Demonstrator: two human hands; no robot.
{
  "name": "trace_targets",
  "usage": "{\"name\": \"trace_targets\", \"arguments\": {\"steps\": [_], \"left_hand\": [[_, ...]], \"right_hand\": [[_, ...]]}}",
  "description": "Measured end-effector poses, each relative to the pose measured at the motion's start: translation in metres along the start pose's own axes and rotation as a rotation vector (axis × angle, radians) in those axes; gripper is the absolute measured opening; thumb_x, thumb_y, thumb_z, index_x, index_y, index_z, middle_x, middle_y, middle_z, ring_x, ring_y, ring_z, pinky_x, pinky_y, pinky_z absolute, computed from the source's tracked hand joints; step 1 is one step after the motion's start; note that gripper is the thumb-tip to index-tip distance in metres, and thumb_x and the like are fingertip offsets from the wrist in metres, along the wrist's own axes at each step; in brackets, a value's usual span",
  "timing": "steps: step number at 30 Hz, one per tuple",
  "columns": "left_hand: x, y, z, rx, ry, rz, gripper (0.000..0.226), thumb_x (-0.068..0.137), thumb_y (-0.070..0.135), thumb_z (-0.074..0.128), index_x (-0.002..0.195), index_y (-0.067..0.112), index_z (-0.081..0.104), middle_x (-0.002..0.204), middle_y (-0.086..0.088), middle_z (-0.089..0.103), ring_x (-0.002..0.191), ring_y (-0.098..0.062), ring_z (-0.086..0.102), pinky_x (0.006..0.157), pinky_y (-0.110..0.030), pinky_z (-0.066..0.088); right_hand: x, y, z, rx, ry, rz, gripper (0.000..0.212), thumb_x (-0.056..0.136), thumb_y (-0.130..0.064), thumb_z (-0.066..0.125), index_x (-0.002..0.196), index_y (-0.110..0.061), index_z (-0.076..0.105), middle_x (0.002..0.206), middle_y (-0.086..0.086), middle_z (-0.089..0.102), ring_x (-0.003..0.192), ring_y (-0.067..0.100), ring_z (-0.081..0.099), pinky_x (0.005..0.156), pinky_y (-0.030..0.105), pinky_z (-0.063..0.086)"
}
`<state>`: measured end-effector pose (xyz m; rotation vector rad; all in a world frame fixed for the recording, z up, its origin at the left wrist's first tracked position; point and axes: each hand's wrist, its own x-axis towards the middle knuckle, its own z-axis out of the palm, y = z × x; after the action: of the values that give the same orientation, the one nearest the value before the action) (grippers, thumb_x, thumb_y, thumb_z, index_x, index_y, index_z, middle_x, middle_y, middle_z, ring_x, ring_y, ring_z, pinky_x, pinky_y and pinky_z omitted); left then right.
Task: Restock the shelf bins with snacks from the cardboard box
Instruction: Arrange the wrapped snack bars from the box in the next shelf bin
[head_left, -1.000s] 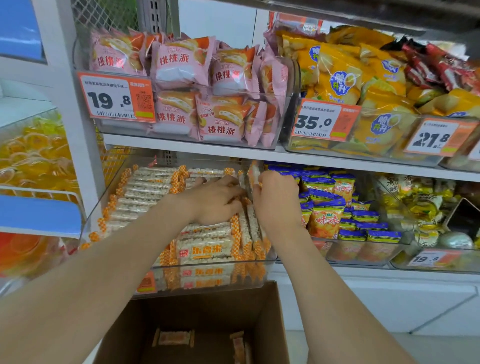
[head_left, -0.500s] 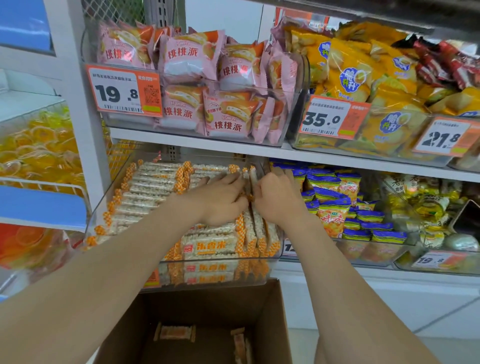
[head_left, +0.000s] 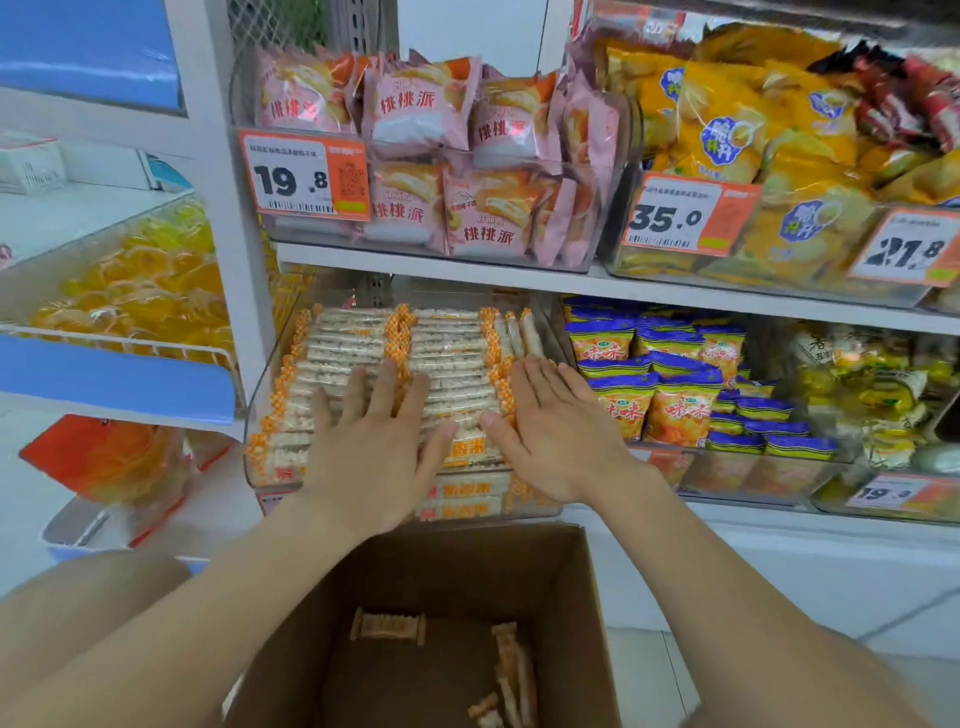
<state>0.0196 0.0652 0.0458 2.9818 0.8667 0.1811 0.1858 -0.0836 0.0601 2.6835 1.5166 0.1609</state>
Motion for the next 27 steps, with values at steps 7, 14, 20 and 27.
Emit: {"name": "trace_targets", "arguments": {"steps": [7,14,20,27], "left_hand": [[0.000,-0.008,0.003,-0.023,0.094,0.053,0.074,0.103,0.072,0.007,0.163,0.030,0.021,0.172,-0.011,0.020,0.157,-0.041,0.019,0.122,-0.069,0.019],[-0.044,0.003,-0.007,-0.307,0.628,0.312,0.014,0.098,0.025,0.058,0.105,0.013,0.061,0.107,-0.006,0.056,0.097,-0.025,0.052,0.083,-0.040,0.043],[-0.094,0.008,0.081,-0.118,-0.314,0.348,0.014,0.102,0.040,0.050,0.108,0.028,0.055,0.099,0.006,0.061,0.089,-0.019,0.063,0.073,-0.042,0.057],[-0.145,0.001,0.208,-0.040,-0.977,0.202,0.086,0.096,0.049,0.067,0.165,0.024,0.022,0.170,-0.013,0.021,0.151,-0.041,0.032,0.116,-0.053,0.042]], "right_hand": [[-0.002,-0.009,-0.014,0.234,0.204,0.042,0.086,0.101,-0.064,0.024,0.163,-0.003,0.026,0.167,0.017,0.033,0.157,0.029,0.027,0.130,0.042,0.018],[-0.076,-0.062,-0.031,0.572,0.311,-0.092,0.022,0.093,-0.032,0.048,0.098,-0.027,0.069,0.088,-0.009,0.067,0.081,0.009,0.061,0.073,0.034,0.054],[-0.112,-0.065,0.043,0.277,-0.607,-0.153,0.028,0.099,-0.027,0.045,0.081,-0.016,0.063,0.080,0.007,0.064,0.079,0.029,0.066,0.074,0.051,0.060],[-0.133,-0.085,0.148,0.275,-0.875,0.017,0.026,0.103,-0.025,0.052,0.081,-0.012,0.050,0.093,0.012,0.063,0.074,0.027,0.063,0.059,0.034,0.053]]}}
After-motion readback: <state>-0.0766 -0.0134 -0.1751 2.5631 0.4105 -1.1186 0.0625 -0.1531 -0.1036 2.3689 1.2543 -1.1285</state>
